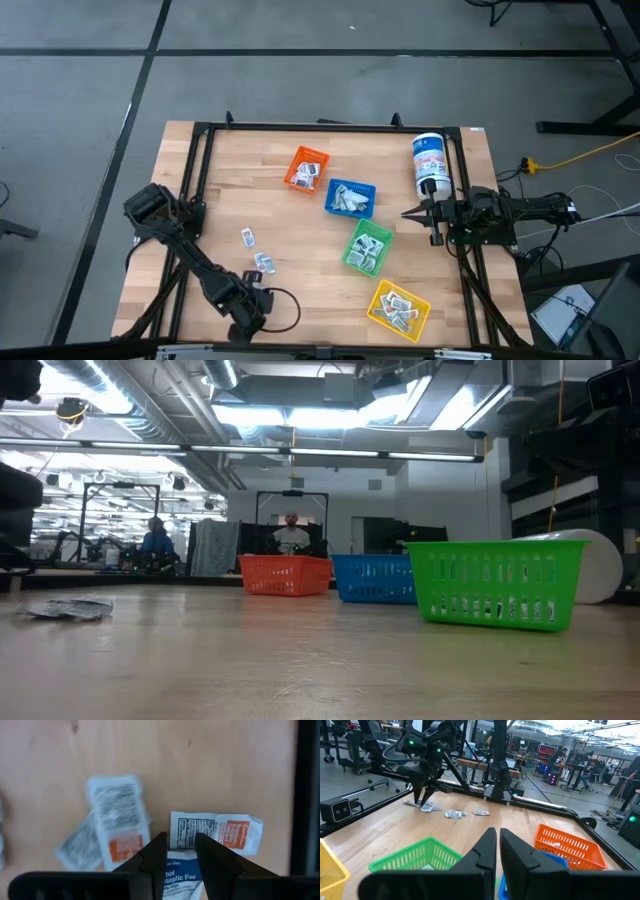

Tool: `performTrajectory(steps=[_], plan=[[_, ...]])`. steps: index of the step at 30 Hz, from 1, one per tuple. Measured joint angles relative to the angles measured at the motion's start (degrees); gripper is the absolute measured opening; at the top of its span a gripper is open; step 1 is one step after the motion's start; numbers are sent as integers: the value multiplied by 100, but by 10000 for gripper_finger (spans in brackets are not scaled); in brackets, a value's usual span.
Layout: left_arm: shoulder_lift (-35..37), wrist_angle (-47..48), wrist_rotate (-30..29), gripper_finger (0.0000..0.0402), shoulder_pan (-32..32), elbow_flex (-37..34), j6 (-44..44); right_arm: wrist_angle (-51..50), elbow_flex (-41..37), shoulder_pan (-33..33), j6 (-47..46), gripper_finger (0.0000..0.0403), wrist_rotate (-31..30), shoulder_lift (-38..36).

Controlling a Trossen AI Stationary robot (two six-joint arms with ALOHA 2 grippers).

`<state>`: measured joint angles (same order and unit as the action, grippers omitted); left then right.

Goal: Pick & Place First Aid Supplies
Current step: Put the orange ointment pack into the yellow basket

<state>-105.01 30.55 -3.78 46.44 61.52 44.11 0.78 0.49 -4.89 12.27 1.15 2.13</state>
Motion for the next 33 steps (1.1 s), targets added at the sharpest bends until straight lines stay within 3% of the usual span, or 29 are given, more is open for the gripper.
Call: performTrajectory(steps=[6, 16, 21, 33], plan=[[9, 429, -197, 92, 134, 11, 211, 0, 0, 0, 0, 26, 0, 0], [17, 544, -259, 8, 80, 0, 379, 0, 1, -2, -1, 26, -1, 0], [91, 509, -451, 5, -17, -26, 319, 0, 0, 0, 0, 26, 0, 0], [131, -1306, -934, 3, -652, -27, -871, 0, 0, -2, 0, 26, 0, 0]])
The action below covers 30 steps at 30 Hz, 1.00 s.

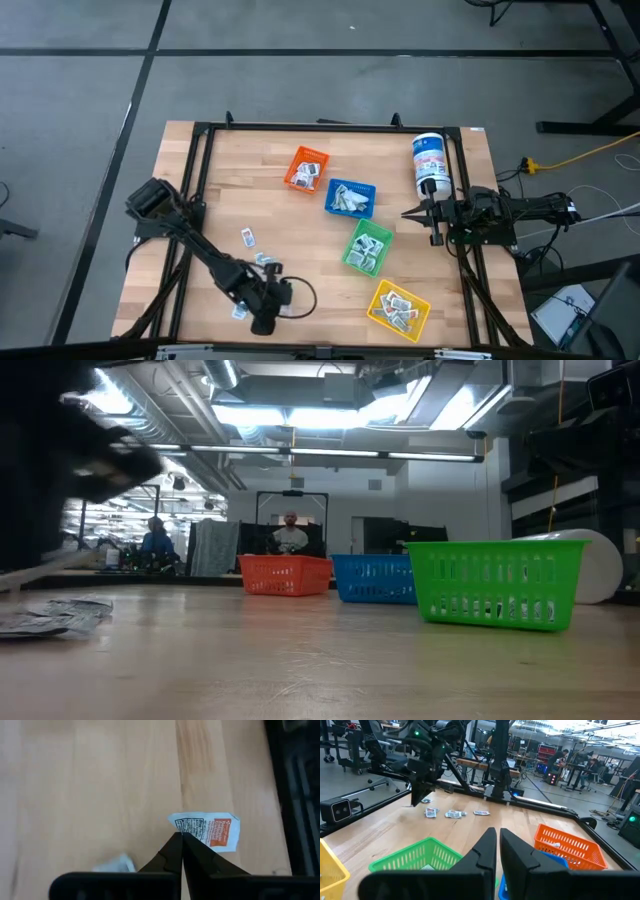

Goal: Pick & Place First Aid Supplies
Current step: Put the orange ointment pack into the yellow basket

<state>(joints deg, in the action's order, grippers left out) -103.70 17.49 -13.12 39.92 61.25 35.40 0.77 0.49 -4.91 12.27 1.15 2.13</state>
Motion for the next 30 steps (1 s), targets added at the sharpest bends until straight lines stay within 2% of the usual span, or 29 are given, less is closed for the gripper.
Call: performTrajectory(steps=[6, 17, 24, 30], plan=[[2, -780, -277, 4, -482, 4, -883, 0, 0, 0, 0, 26, 0, 0], [4, -2181, -324, 4, -1276, 7, -2450, 0, 0, 2, 0, 26, 0, -2], [7, -3119, -453, 4, -1589, 9, -3279, 0, 0, 0, -1, 26, -1, 0], [-13, -4053, -280, 2, -1750, 69, -4099, 0, 1, 1, 0, 26, -1, 0]])
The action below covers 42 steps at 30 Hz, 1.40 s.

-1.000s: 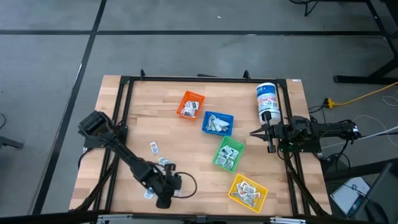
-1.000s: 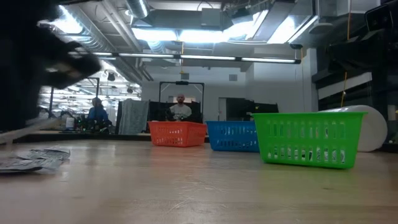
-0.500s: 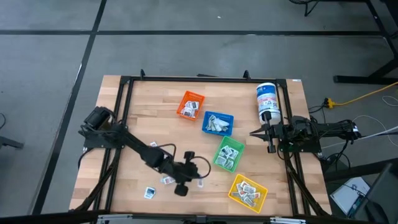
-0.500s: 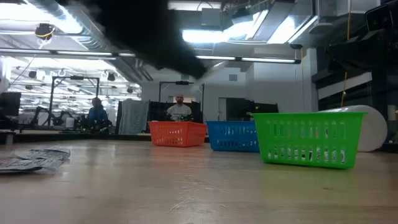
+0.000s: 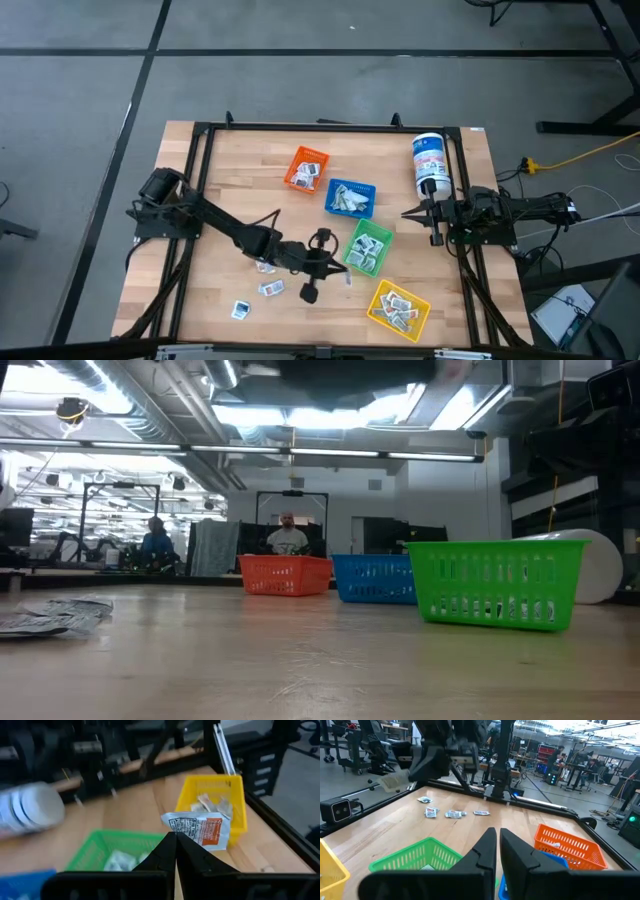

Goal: Pick & Place First Aid Supplies
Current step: Put the orange ointment pack into the yellow basket

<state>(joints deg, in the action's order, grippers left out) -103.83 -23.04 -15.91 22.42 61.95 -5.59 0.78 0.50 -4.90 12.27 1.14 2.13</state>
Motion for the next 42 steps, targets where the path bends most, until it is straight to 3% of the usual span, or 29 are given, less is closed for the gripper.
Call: performTrajectory(steps=[3, 10, 19, 26, 36, 42], plan=[[-234, 230, -68, 3, -28, 456, -398, -2, -1, 1, 0, 26, -1, 0], [-1344, 1181, -89, 3, -77, 2232, -1045, -2, -1, -1, 0, 26, 1, -2], [-2662, 1262, -67, 4, -72, 3873, -1797, 0, 0, -1, -2, 26, -1, 0], [-3108, 1283, 98, 4, -69, 4034, -2381, 0, 0, -1, -2, 26, 0, -1], [-3156, 1257, 390, 11, -94, 4035, -2132, 0, 0, 1, 0, 26, 0, 0], [-3156, 1256, 392, 40, -85, 4034, -2167, 0, -1, -1, 0, 26, -1, 0]])
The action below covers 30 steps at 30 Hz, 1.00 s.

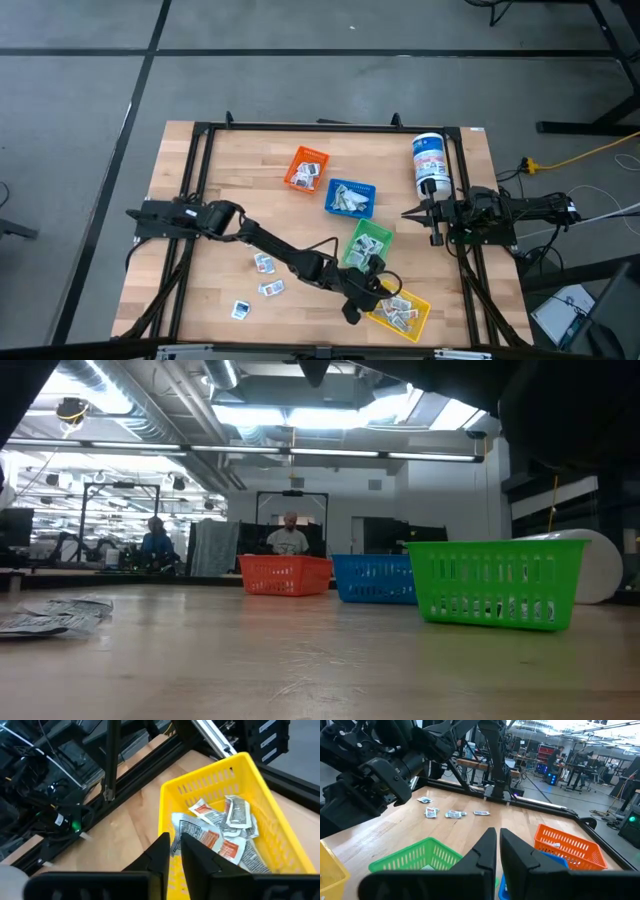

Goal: Pick & Place First Aid Supplies
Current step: Put the orange ointment pack into the yellow basket, then put the blue alcohol pad into the green basket

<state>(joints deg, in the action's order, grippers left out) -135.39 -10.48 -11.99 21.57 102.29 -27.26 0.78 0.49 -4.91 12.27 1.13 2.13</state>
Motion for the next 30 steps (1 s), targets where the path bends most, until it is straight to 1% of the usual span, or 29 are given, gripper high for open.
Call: performTrajectory(steps=[7, 12, 14, 19, 24, 27, 30], plan=[[0, 2, -214, 93, -3, -1, -1, 0, 0, 2, 0, 26, 2, -2], [77, 27, -550, 114, 55, -1, 21, 2, 0, 0, 0, 26, 0, -2], [148, 77, -695, 117, 104, -1, 1, 0, 0, 1, -1, 26, 1, 0], [293, 182, -697, 116, 166, -1, 29, 4, 0, 2, -2, 26, 0, 0], [598, 903, -873, 112, 225, -1, 90, 0, 0, 1, -1, 26, 2, 0], [835, 1305, -955, 112, 247, -1, 276, 2, 0, 1, -1, 26, 2, 0], [1033, 1751, -907, 111, 257, -1, 539, 1, 0, 2, 0, 26, 2, 0]])
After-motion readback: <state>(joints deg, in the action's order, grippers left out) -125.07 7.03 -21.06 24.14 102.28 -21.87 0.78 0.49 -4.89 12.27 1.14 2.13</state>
